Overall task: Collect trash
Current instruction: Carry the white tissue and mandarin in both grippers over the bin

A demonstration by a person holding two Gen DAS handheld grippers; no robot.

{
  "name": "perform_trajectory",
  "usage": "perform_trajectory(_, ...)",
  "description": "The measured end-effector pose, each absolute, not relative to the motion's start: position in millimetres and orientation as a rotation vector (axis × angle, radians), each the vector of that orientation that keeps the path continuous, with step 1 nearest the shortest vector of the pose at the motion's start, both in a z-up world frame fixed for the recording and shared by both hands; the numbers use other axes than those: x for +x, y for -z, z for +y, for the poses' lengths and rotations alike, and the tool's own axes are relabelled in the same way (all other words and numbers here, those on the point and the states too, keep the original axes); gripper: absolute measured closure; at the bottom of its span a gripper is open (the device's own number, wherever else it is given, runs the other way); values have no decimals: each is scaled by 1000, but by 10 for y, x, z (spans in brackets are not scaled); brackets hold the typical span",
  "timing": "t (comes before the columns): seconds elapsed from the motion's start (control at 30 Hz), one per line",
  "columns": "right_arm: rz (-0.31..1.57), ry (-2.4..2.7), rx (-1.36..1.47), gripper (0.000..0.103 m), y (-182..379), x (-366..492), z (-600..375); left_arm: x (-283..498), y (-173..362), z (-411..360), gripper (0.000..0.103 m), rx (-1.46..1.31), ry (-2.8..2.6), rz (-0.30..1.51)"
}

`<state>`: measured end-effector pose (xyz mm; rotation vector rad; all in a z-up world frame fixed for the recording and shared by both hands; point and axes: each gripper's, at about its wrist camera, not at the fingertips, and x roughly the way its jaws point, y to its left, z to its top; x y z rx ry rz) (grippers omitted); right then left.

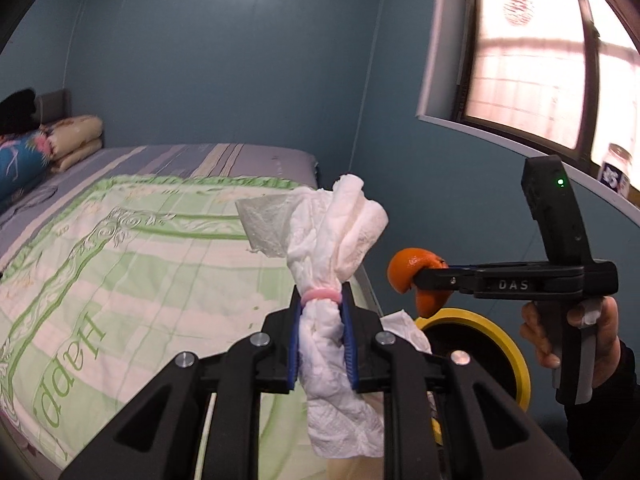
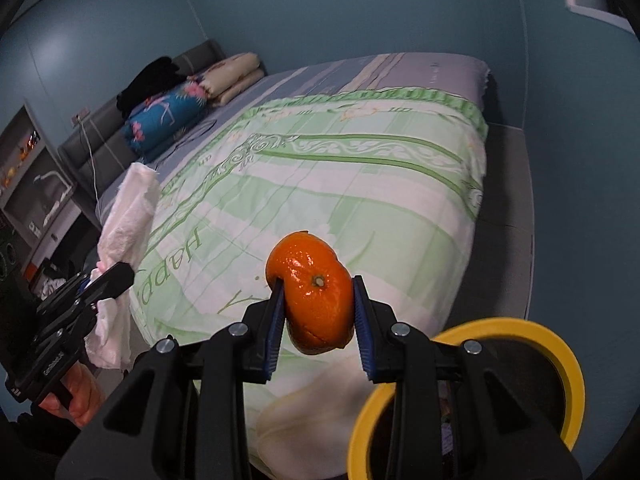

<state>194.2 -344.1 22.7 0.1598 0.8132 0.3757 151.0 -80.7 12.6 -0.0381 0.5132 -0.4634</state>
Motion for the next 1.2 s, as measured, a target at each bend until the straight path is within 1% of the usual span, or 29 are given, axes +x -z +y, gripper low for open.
perform_trajectory(0.27,746,-254,265,73,-166,1501,-4165,1352,-241,-1357,87,36,535,480)
perform_trajectory(0.57,706,-124,276,72,0,1196,-4572,1303,-185,-1932,86,93,606,485)
perform_trajectory(0.93,766,-98,356,72,414,1229,-4829,1379,54,-2354,86,90,637,522)
perform_trajectory(1.2,826,-65,393,70,673,1252,-4915,1486,314,-2527,86,93,650,595)
